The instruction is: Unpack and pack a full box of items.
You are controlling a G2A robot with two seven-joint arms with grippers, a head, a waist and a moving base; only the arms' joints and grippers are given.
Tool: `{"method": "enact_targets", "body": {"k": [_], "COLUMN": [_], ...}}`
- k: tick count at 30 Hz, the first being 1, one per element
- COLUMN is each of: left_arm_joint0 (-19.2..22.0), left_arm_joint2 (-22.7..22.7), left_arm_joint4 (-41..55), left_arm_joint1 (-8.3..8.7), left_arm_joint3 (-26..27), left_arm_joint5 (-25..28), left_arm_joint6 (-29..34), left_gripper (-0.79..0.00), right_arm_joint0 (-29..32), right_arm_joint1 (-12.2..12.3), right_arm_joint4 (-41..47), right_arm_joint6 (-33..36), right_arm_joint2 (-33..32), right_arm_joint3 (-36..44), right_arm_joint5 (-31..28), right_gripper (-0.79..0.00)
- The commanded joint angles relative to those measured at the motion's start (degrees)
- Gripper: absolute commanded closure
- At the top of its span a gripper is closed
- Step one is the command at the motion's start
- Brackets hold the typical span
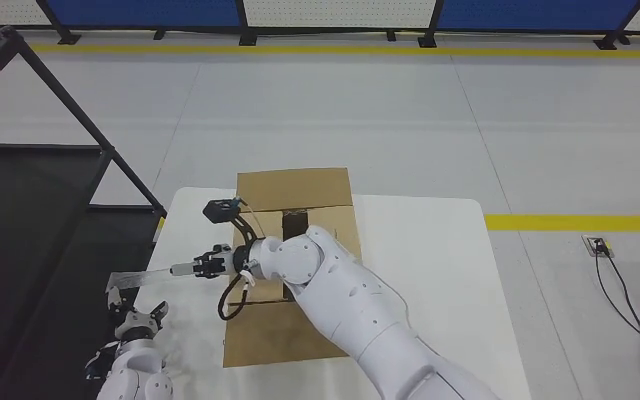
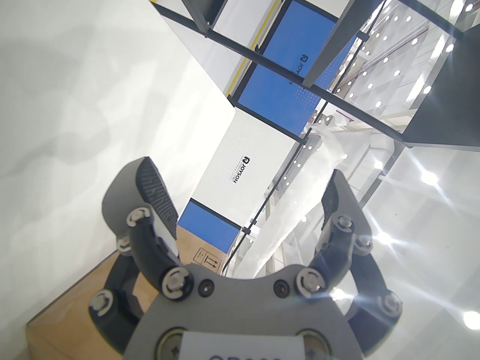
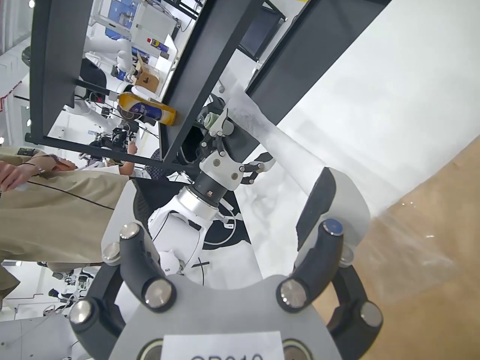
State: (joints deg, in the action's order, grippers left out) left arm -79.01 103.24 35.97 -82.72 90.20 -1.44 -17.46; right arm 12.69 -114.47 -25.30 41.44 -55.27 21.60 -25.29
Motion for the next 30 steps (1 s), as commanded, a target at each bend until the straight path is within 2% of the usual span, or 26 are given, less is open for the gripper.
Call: {"method": "enact_targets", "body": {"k": [1,11,17,30], "left_arm_joint0": [-0.1,-1.2,-2.0,-1.6], "left_arm_joint2": [0.1,-0.1,-0.7,0.1], "left_arm_joint4": [0.3,0.3,-0.4,0.9], "left_arm_joint1": [0.0,0.04,0.04,0.08], "left_arm_joint3": [0.1,0.9,1.3,1.4], "left_arm_joint5": [-0.1,-0.4,-0.4,-0.9], "left_arm_joint6": [0.3,2.4,3.4,2.8], "left_gripper": [-0.785,-0.785,-0.785,-0.785], "right_arm_joint0": [-0.9,-2.1,-2.2,-3.0], "right_arm_joint1": [-0.6,-1.2,-1.1,-1.0], "right_arm_joint4": [-0.5,1.8,3.4,6.4], "right_arm_joint6": [-0.8,-3.6,-5.9,-4.4], "right_arm_joint2": [0.7,3.6,4.3,4.7], "right_arm_joint3": [-1.9,-5.8,-6.7,-8.6], "right_arm_joint5": [1.1,2.8,1.0,2.4], "right_gripper": [-0.785,-0.785,-0.785,-0.785]}}
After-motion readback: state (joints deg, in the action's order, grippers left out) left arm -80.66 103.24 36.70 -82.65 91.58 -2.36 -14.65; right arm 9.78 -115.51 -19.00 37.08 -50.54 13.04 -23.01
